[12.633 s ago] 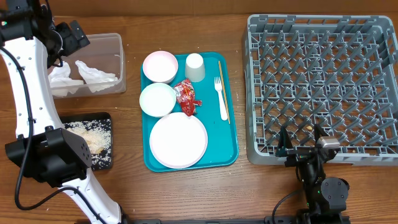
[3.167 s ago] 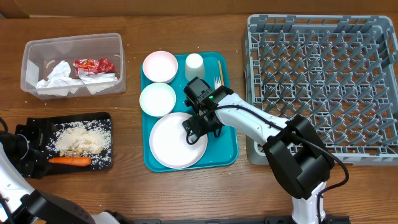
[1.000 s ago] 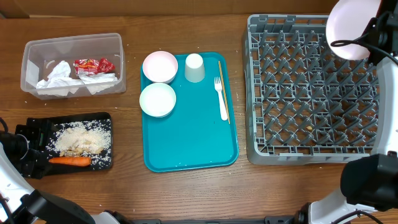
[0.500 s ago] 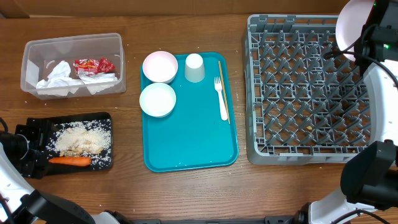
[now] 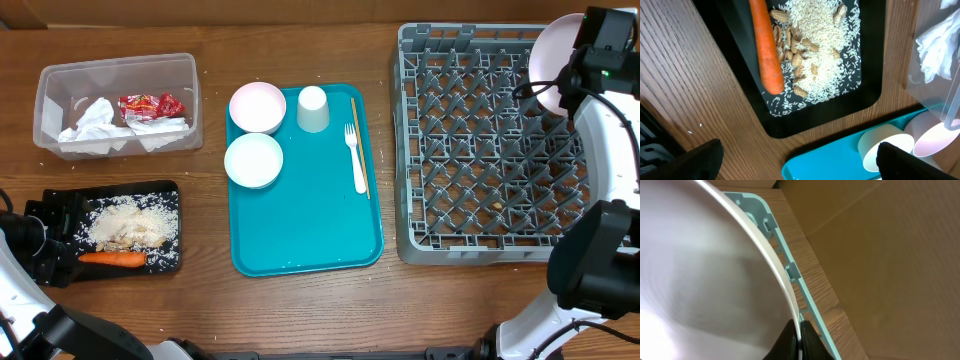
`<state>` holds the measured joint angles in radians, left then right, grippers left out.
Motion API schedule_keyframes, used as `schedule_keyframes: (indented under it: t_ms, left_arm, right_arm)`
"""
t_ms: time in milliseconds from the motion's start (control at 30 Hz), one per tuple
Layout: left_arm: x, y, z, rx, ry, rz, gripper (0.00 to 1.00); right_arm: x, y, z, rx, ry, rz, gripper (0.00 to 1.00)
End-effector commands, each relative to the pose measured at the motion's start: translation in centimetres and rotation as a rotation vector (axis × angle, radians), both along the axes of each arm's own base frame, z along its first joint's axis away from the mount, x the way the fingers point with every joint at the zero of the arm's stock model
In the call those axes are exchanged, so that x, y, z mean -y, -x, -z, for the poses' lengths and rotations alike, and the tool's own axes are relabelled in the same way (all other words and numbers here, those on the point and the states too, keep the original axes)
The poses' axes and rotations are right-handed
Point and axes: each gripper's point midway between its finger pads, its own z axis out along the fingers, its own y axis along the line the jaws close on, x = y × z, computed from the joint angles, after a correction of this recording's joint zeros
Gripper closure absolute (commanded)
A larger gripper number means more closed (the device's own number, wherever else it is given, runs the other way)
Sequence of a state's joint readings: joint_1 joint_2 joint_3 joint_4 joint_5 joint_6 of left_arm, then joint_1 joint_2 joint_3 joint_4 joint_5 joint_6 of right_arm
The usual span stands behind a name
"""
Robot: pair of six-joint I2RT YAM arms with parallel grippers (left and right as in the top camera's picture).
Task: Sort waste into correct bins and load items into the dishwasher rack
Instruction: 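Lift the plate and stand it upright in the rack's far right corner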
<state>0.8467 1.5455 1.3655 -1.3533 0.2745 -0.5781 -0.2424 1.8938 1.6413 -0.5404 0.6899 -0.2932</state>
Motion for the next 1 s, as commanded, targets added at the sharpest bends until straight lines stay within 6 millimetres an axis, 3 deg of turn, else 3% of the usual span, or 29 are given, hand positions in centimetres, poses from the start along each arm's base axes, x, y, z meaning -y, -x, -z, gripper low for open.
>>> schedule_keyframes:
  t_ms: [0, 133, 233, 500, 600, 633, 700, 833, 967]
  left_arm:
    - [0.0, 0.0, 0.2, -0.003, 0.01, -0.016, 0.0]
    - [0.0, 0.0, 0.2, -0.003, 0.01, -0.016, 0.0]
    - [0.0, 0.0, 0.2, -0.003, 0.01, -0.015, 0.0]
    - [0.0, 0.0, 0.2, -0.003, 0.01, -0.016, 0.0]
    - [0.0, 0.0, 0.2, -0.003, 0.01, -0.016, 0.01]
    - [0.0, 0.0, 0.2, -0.003, 0.01, -0.016, 0.0]
    - [0.0, 0.0, 0.2, -0.003, 0.01, -0.015, 0.0]
    - [0.0, 0.0, 0.2, -0.003, 0.01, -0.016, 0.0]
    - [0.0, 0.0, 0.2, -0.003, 0.01, -0.015, 0.0]
  right_arm:
    - [0.2, 0.2, -0.2, 0.0, 0.012, 0.011, 0.96]
    - [-0.3, 0.1, 0.0, 0.011, -0.003, 0.016, 0.95]
    - [-1.5, 0.1, 0.5, 0.02, -0.033, 0.024, 0.86]
    - [-3.3, 1.4, 2.2, 0.001, -0.113, 0.078, 0.86]
    - [-3.4, 2.3, 2.6, -0.018, -0.136, 0.106, 0.62]
    - [-3.6, 2.6, 2.6, -0.03, -0.143, 0.104, 0.46]
    - [-3.7, 3.0, 2.5, -0.022, -0.159, 0.12, 0.02]
    - [-4.5, 3.7, 1.1, 0.024, -0.227, 0.138, 0.0]
    - [-6.4, 3.6, -1.3, 0.046, -0.333, 0.062, 0.0]
